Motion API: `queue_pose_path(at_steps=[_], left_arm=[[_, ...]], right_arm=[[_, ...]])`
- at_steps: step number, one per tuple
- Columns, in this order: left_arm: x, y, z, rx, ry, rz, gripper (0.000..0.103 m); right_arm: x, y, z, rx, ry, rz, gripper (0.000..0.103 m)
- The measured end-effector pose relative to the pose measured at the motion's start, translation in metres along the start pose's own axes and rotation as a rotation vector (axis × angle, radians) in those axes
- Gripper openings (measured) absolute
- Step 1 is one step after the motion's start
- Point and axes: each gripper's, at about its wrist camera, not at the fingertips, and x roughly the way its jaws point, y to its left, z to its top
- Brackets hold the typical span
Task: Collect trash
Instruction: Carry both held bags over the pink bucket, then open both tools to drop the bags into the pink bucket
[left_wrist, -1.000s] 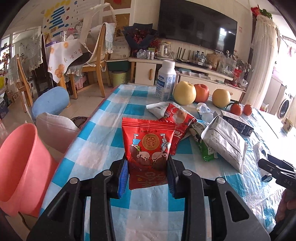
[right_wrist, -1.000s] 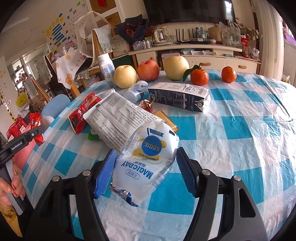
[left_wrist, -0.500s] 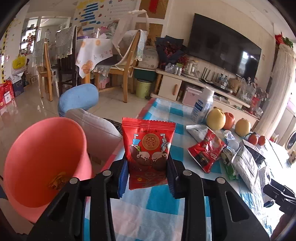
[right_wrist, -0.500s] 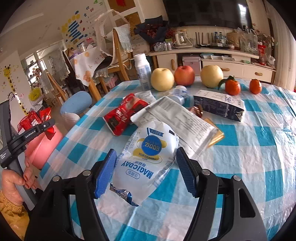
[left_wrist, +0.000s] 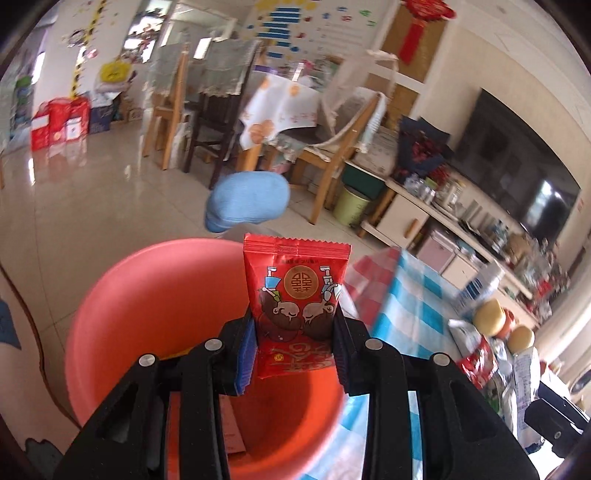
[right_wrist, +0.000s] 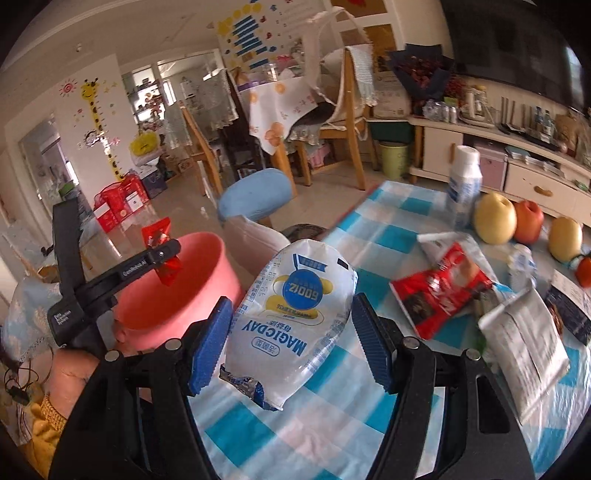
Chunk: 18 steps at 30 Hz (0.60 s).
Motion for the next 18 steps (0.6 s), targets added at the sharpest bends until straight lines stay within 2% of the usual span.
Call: queue_pose_path(at_steps=[8,13,15,17,18], left_arm=[[0.008,0.066,0.014,-0.170,-0.004,0.056,0.037],[0.018,0.090,0.018,-0.260,0.023,0.032,0.037],[0.022,0.097,0.016,-0.312,0.038,-0.011,0.038],[0.024,0.101,0.017,-0.343,0.034,-0.033,0.044],[0.025,0.101,0.016,-0.348,0.031,-0.048,0.053]], right_arm=[[0.064,0.080,0.045,-0.123,0.018,0.110,0.067],[0.104,0.107,0.057,-0.130,0.048,0.156,0.068],[0.120,0.113,0.058,-0.125,0.068,0.174,0.068],[0.131,0.113,0.058,-0.091,0.084,0.199,0.075],[0.135,0.111,0.058,-0.070,0.087,0.191,0.085]])
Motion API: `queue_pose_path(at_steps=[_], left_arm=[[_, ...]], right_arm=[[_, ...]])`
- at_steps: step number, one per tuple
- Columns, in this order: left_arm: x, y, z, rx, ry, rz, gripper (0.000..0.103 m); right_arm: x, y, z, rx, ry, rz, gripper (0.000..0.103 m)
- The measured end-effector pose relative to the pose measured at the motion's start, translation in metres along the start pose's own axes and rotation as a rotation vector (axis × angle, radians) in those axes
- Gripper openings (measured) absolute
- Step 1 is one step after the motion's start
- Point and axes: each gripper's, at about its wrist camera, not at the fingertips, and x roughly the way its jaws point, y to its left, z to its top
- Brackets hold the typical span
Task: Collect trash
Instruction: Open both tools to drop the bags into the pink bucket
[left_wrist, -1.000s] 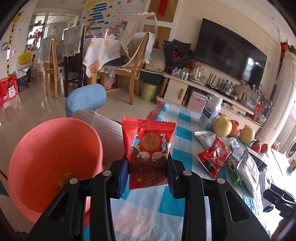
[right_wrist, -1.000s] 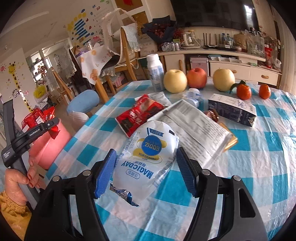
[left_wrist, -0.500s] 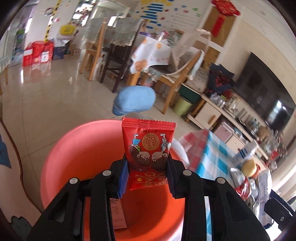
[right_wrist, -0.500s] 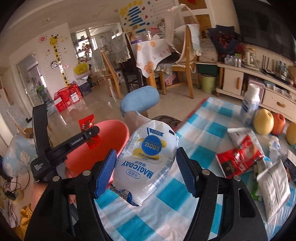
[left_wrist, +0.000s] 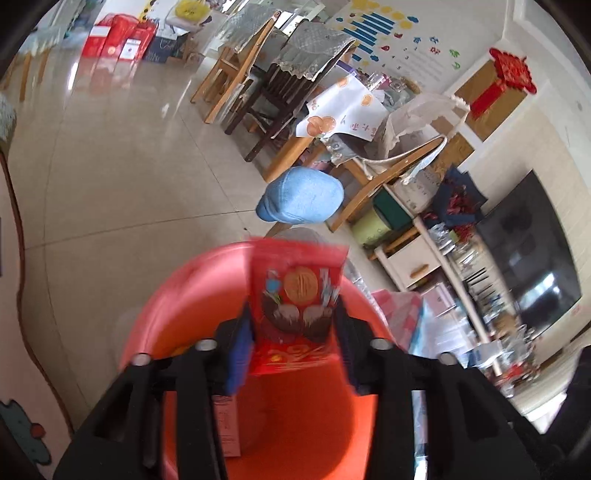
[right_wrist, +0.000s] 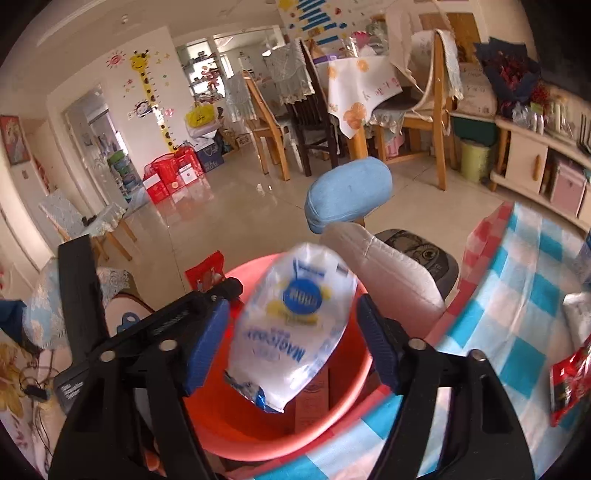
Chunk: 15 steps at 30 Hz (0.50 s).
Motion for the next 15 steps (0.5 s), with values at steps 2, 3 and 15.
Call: queue_pose_path(at_steps=[2,3,15], left_arm=[[0.001,-0.005,-0.001,0.023,-0.006,-0.018,0.061],[0.000,-0.007,-0.003,0.039,-0.011,-0.018,0.066],[-0.011,-0.034,-0.019,0.130,-0.109,-0.072,0.089]], right_arm=[[0.002,-0.004,-0.002,0.030,-0.007,-0.007,0.088],[0.003,-0.006,-0.003,0.042,-0.010,-0.007,0.088],[-0.046,-0.013,-0.033,-0.003,-0.069,-0.183,0.092]])
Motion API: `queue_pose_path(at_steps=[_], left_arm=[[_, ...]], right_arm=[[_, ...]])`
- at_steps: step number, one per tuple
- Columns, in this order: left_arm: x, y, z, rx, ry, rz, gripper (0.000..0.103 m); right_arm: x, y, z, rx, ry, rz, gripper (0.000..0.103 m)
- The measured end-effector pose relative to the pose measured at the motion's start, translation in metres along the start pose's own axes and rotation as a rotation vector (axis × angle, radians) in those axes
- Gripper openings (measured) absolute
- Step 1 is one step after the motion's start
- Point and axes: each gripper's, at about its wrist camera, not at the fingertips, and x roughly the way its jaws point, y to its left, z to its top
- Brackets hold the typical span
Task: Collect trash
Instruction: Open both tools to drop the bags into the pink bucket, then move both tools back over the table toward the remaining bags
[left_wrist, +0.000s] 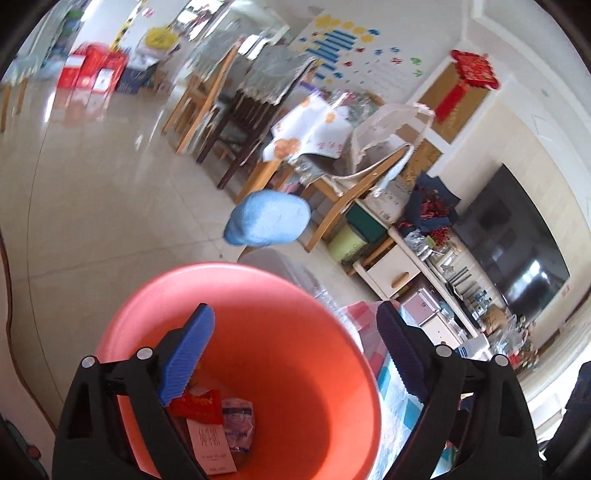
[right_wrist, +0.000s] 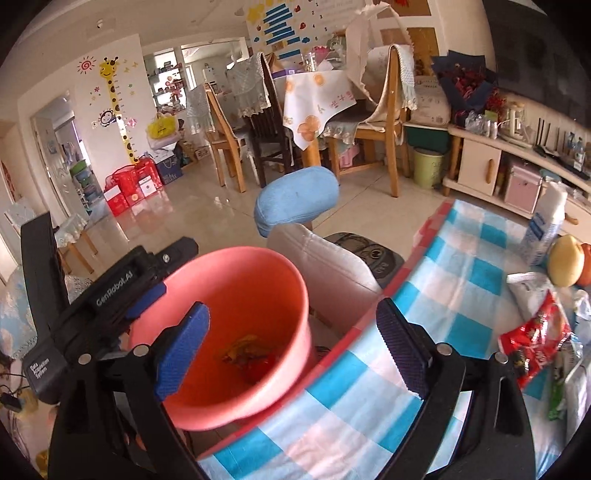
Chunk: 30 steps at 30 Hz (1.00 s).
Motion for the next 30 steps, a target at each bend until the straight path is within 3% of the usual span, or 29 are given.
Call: queue_pose_path(at_steps=[6,13,19,22,26,30], left_arm=[[-0.007,-0.025,-0.008,0.079,-0.020,-0.105,0.089],[-0.017,-0.057,-0.022,0.202,-0.086,-0.142,0.089],[-0.020,-0.088,-0.039,0.348,-0.072,-0.151,0.089],[-0.021,-0.103,-0.049,0.413,-0.056,-0.159,0.089],[-0.015,-0.119,-0.064,0.473,0.053,-0.131,0.089],[-0.011,-0.133,-0.078,0.544,0.099,-0.104,0.089]], right_arm=[[-0.024,-0.011,-0.021,-0.021,-0.020,-0.058,0.092],[-0.048,-0.032,-0.052,0.023,-0.021,-0.116,0.093],[-0.069,-0.051,-0.070,0.060,-0.033,-0.150,0.094],[-0.078,-0.059,-0.078,0.071,-0.036,-0.164,0.094],[-0.090,-0.068,-0.090,0.067,-0.037,-0.182,0.094],[-0.103,-0.077,-0.100,0.070,-0.041,-0.199,0.094]])
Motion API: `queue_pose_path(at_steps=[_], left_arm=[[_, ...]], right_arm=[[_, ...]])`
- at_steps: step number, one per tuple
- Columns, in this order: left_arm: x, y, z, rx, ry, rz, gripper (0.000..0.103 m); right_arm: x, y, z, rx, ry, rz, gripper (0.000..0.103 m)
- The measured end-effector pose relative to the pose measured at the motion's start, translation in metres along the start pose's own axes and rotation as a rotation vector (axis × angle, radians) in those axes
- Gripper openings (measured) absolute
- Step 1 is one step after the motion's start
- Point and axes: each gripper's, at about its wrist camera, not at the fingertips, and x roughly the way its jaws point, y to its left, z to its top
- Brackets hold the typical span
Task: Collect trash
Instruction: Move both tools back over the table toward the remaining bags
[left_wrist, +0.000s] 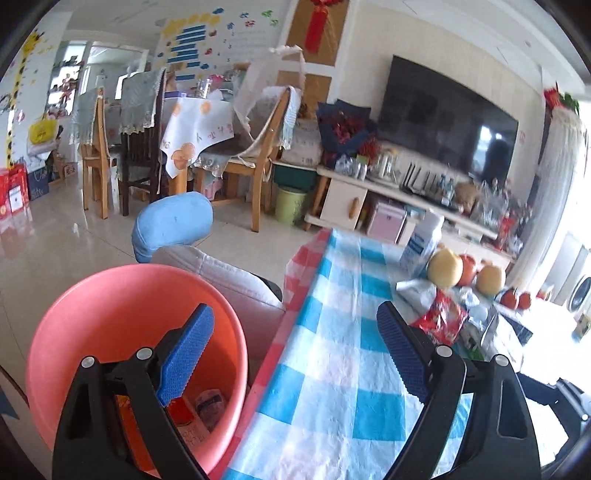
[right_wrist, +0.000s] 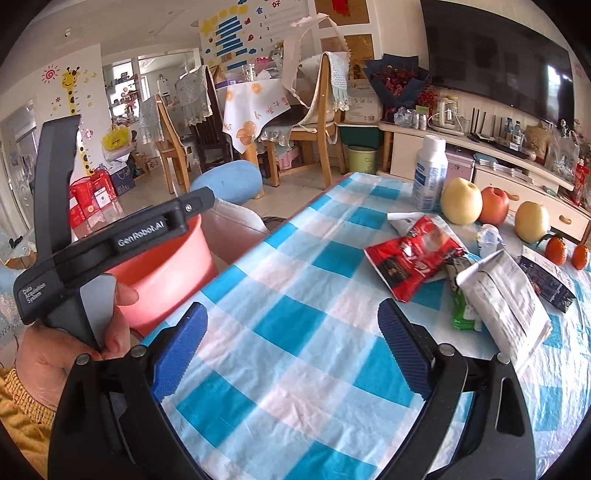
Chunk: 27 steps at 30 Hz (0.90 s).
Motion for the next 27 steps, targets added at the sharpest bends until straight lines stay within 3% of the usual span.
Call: queue_pose_path(at_steps=[6,14,27], left_arm=[[0.001,-0.025,-0.010,0.086,0.022,-0.018,0.089],[0.007,-0.043,-0.017,0.042,0.079,-0.065,0.089],[0.003,-0.087,-0.034,0.132,0.105,-0.084,0.089]], right_arm=[[-0.014,-0.015,-0.008,0.000,-0.017,-0.033,0.094],[-0.030,-0.033,-0.019,0.004,-0.035,-0.067,0.094],[-0.053,-0.053,-0.035,-0.051,-0.081,-0.121,0.094]])
